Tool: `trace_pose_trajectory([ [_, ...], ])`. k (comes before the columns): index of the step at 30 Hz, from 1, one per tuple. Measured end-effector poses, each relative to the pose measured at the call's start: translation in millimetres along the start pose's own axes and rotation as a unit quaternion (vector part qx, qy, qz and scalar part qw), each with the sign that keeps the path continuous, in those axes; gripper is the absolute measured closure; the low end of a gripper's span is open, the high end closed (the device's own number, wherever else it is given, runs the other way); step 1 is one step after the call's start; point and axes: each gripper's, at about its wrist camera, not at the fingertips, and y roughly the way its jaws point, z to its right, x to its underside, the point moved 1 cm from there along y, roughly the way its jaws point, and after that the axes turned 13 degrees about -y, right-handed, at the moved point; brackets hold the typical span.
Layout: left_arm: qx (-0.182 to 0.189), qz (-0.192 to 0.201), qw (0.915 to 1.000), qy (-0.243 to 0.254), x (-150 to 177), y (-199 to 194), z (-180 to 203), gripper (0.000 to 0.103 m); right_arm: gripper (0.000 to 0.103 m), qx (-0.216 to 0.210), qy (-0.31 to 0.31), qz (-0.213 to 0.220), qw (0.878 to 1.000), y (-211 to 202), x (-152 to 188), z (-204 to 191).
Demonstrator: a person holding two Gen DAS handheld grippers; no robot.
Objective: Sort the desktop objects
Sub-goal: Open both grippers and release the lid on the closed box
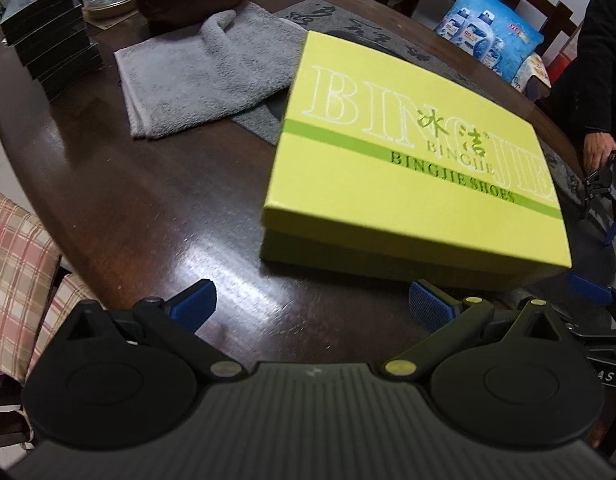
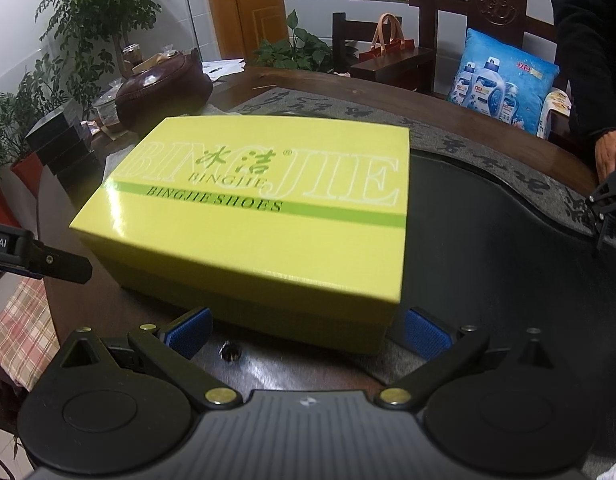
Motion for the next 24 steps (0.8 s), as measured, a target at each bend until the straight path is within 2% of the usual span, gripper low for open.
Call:
trace_pose_trajectory([
  [11, -0.029, -0.007, 0.9992, -0.026, 13, 4, -15, 0.0, 0.0, 0.014, -0.013, -0.016, 1.0, -13, 29, 7],
  [17, -0.059, -0.004, 0.9976, -0.037, 15, 12, -15, 0.0, 0.0, 0.019, -0.004, -0.024, 1.0, -10, 45, 25],
  [24, -0.088, 0.018, 0.9945, -0.054, 13, 12, -18, 0.0, 0.0, 0.03, 0.007, -0.022, 0.999, -11, 59, 60],
])
